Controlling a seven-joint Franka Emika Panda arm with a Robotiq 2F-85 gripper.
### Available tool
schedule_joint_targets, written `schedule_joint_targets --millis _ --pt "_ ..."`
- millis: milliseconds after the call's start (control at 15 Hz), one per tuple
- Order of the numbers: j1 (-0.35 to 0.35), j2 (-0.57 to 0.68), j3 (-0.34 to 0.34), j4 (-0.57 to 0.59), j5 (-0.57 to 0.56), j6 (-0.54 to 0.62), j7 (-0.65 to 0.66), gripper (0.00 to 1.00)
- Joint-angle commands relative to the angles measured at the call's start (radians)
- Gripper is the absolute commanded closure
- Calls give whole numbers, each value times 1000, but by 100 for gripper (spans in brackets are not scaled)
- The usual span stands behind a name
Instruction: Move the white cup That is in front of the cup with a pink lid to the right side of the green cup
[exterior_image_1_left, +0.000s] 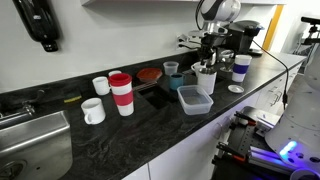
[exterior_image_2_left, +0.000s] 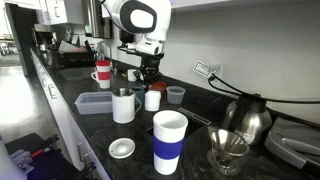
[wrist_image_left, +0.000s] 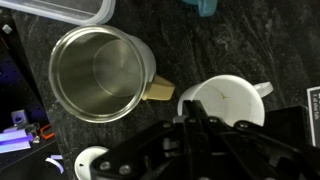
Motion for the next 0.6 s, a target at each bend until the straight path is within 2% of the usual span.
schedule_joint_targets --millis 0,533 --pt "10 97 -16 68 36 32 7 100" --pt "11 224 -30 148 145 23 -20 100"
